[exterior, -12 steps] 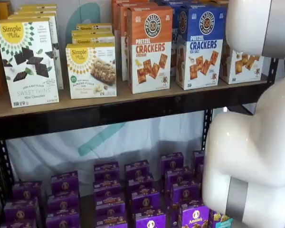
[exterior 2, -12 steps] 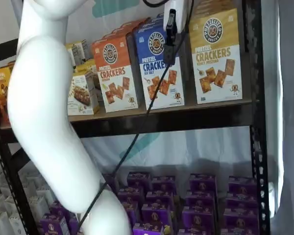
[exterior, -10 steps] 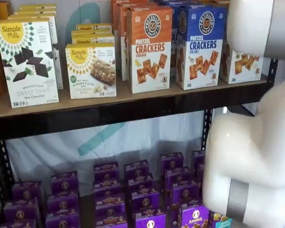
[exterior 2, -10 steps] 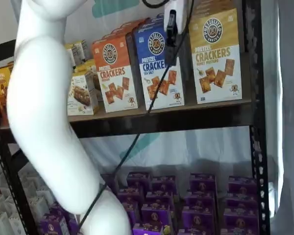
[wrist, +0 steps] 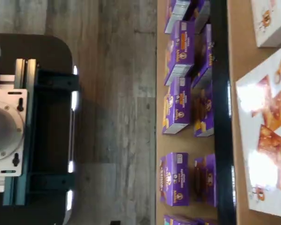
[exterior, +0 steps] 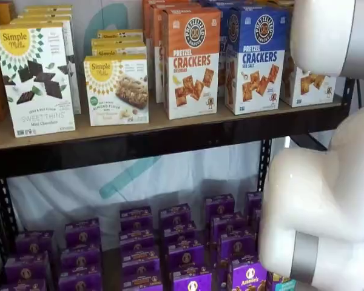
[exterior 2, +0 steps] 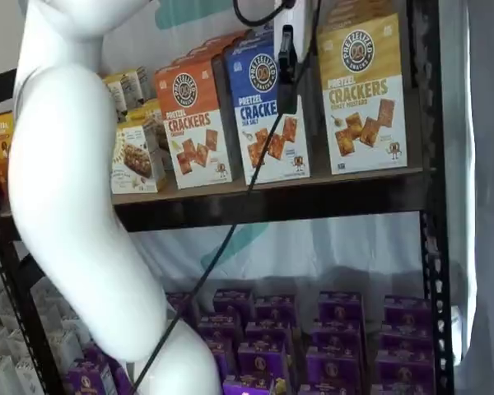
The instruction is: Retrieve the yellow and white box located on the top shelf, the sixth one from the left
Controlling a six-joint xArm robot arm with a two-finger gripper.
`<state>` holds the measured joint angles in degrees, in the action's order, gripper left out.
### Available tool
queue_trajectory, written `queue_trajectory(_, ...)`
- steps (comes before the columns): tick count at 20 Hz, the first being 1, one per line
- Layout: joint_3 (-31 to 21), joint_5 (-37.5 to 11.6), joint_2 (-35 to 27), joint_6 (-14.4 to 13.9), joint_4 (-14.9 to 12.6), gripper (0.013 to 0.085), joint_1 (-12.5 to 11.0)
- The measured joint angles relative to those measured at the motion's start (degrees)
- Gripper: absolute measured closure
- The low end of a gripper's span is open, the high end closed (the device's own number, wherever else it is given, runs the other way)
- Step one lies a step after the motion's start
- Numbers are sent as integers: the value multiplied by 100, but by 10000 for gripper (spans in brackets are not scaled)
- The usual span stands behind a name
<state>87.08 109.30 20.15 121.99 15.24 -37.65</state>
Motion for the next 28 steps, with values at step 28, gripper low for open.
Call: queue_trajectory(28, 243, -1286, -115, 37, 2138, 130, -861)
